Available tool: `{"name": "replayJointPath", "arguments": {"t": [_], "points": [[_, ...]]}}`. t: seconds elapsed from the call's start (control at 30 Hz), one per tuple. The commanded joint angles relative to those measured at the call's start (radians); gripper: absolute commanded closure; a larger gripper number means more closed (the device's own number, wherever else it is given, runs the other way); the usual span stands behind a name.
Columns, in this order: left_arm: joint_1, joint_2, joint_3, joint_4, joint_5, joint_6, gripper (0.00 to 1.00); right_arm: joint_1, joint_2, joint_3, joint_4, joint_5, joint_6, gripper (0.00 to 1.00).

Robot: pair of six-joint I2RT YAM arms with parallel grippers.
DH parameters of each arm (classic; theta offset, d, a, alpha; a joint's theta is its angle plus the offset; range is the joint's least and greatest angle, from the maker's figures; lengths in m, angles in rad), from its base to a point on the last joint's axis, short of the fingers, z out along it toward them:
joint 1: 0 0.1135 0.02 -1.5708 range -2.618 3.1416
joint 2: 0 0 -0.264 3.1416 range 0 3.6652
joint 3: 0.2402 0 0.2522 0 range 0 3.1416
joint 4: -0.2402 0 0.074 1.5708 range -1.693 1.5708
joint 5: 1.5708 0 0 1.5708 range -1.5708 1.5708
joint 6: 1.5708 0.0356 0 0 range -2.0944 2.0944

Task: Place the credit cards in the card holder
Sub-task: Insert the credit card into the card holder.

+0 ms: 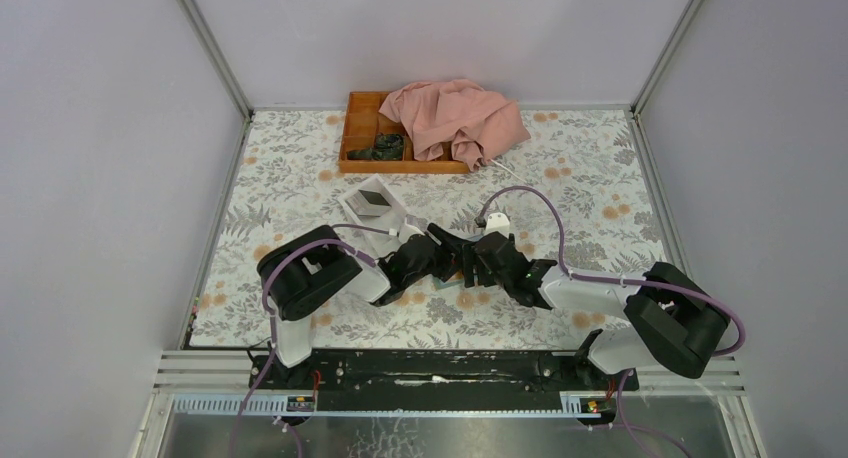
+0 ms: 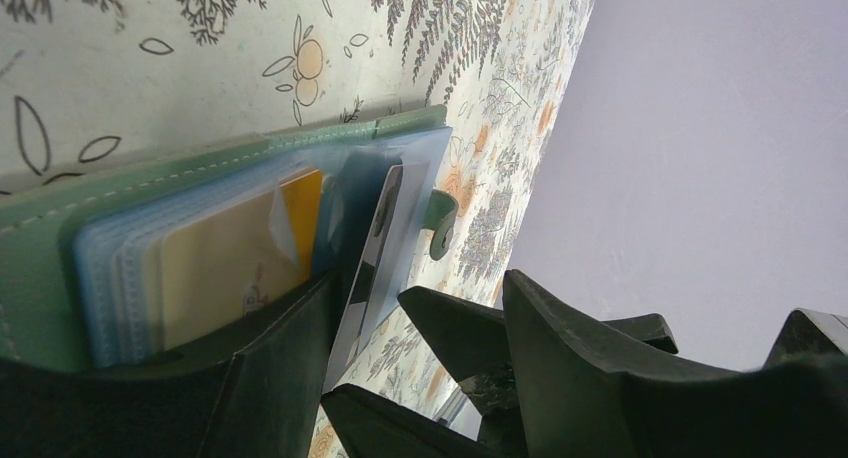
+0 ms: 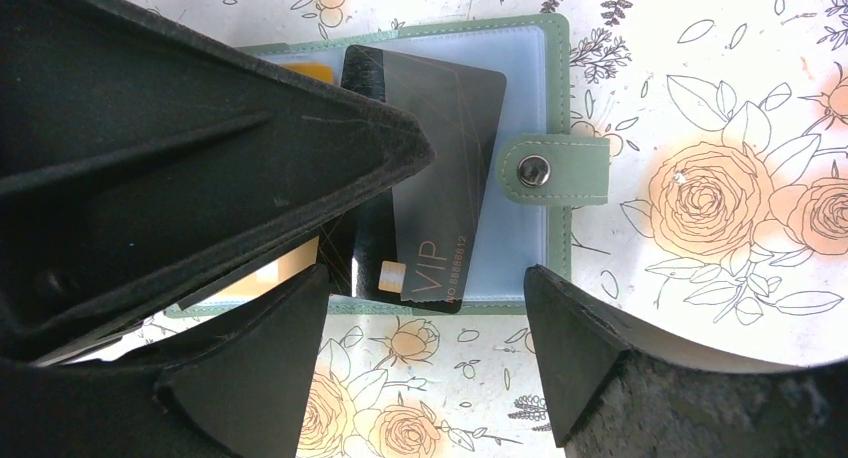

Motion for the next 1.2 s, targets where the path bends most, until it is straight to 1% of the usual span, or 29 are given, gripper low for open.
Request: {"name": "replayJointPath", "arguments": {"t": [0.0,0.6,0.73,0.83,0.97,1.07,1.17], "points": [[-0.028,0.068,-0.016,-0.142,0.06,0.037,0.31,0.034,0.004,0.071,0.054,-0.004,-0.002,0.2],[-0.027,0.074,-0.001,-0.148,0.076,0.035,0.3,0.06,0.013,0.099,0.057,-0.001,-0.005,0.2],[-0.028,0.069,-0.006,-0.144,0.076,0.035,0.31,0.079,-0.012,0.095,0.062,0.012,-0.012,0.23],[-0.027,0.071,-0.011,-0.141,0.08,0.034,0.3,0.107,-0.03,0.097,0.058,0.048,-0.022,0.29],[-0.027,0.074,-0.015,-0.131,0.082,0.031,0.3,0.155,-0.042,0.112,0.028,0.103,-0.032,0.42],[-0.027,0.08,-0.019,-0.123,0.086,0.027,0.3,0.17,-0.033,0.125,0.01,0.12,-0.034,0.57],[-0.027,0.08,-0.026,-0.114,0.087,0.024,0.3,0.173,-0.012,0.129,0.007,0.126,-0.031,0.74]]}}
